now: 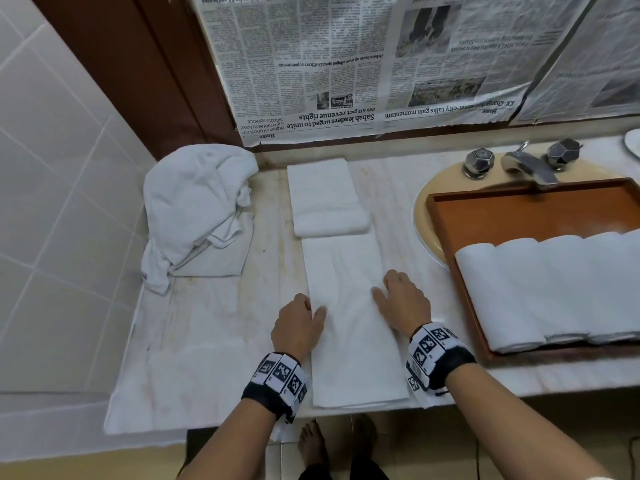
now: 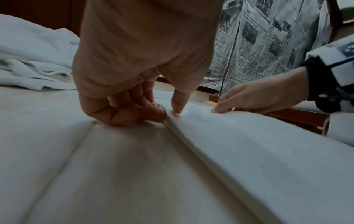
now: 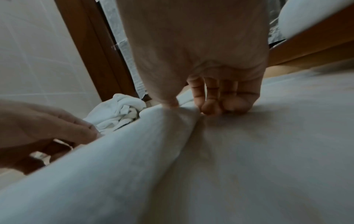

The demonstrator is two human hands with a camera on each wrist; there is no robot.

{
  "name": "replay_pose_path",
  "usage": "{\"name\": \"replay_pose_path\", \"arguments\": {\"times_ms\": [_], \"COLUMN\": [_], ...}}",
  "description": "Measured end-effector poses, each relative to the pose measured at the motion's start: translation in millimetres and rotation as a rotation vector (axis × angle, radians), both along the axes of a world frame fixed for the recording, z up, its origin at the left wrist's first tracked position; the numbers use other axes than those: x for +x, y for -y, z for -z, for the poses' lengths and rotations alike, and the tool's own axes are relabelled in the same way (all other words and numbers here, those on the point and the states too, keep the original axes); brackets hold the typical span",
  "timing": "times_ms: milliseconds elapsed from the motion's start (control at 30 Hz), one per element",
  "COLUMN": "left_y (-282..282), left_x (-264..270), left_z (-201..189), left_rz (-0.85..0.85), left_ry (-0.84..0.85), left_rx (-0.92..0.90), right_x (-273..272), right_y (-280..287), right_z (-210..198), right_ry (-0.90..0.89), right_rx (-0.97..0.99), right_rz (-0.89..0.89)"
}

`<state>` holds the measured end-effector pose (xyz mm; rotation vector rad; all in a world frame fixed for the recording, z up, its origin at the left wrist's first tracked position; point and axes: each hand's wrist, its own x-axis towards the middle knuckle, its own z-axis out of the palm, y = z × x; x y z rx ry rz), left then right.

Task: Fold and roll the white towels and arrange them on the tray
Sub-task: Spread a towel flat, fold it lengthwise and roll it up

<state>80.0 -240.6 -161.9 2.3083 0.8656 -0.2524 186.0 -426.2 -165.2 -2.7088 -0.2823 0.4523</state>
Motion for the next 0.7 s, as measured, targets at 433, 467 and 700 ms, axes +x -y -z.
{"name": "replay_pose_path", "arguments": {"times_ms": [433,467,700], "left_y": [-0.8,3.4,-1.3], "left_x": [23.2,31.3,46.1], "left_z": [5.1,8.6,30.5], "left_rz": [0.142,0.209,0.412], "left_ry": [0.157,0.163,-0.056], "left_rx": [0.207,0.222,0.335], "right_x": [11.5,11.1,33.2], "right_y": [-20.6,-27.7,-23.0], "right_z": [11.2,13.2,29.2], "right_ry": [0.334,0.301,0.093], "right_rx": [0.181,0.169,-0.156], "right_rz": [-0.268,-0.373,-0.54]}}
